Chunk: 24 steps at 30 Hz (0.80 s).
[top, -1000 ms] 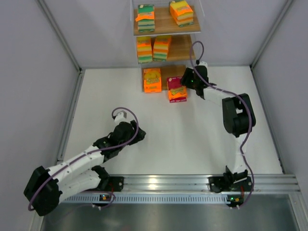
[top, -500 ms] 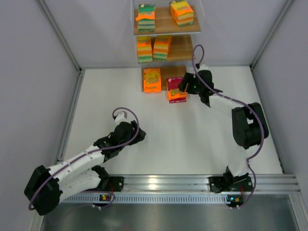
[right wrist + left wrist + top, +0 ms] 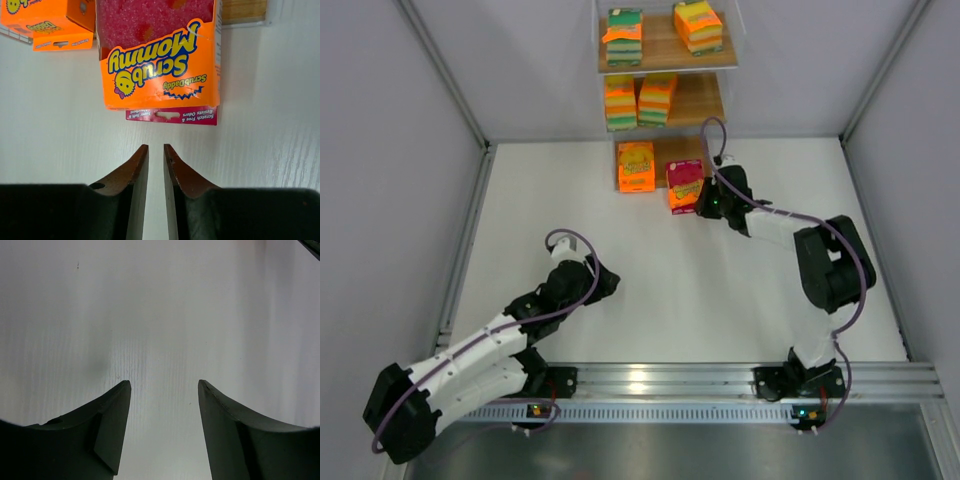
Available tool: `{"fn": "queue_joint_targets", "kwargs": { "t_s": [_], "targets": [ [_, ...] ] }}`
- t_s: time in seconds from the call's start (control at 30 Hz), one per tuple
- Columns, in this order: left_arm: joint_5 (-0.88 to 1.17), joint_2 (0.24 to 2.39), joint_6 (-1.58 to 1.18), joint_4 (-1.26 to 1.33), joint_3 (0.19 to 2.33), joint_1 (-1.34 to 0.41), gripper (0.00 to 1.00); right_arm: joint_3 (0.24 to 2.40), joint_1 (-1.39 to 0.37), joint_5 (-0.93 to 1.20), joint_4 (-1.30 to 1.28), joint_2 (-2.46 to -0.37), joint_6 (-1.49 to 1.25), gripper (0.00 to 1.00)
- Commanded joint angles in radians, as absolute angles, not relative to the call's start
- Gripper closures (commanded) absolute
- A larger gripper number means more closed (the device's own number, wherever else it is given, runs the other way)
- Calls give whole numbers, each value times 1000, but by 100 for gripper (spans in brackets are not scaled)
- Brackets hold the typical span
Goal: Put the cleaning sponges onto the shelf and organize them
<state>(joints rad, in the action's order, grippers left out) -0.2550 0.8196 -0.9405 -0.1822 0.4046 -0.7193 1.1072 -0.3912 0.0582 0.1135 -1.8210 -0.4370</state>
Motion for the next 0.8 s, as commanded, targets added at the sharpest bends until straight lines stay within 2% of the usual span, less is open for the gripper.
{"fn": "queue_joint_targets", "kwargs": {
  "t_s": [0.0, 0.37, 0.77],
  "targets": [
    [-264, 805, -943, -163, 396, -715, 38, 1172, -426, -26, 83, -1865, -397, 80],
    [-275, 825, -910, -163, 407, -715, 36, 1287, -459, -124, 97, -2005, -405, 83],
    [-287, 808, -884, -184, 403, -696, 32, 1462, -479, -258, 127, -2098, -382, 80]
  ]
}}
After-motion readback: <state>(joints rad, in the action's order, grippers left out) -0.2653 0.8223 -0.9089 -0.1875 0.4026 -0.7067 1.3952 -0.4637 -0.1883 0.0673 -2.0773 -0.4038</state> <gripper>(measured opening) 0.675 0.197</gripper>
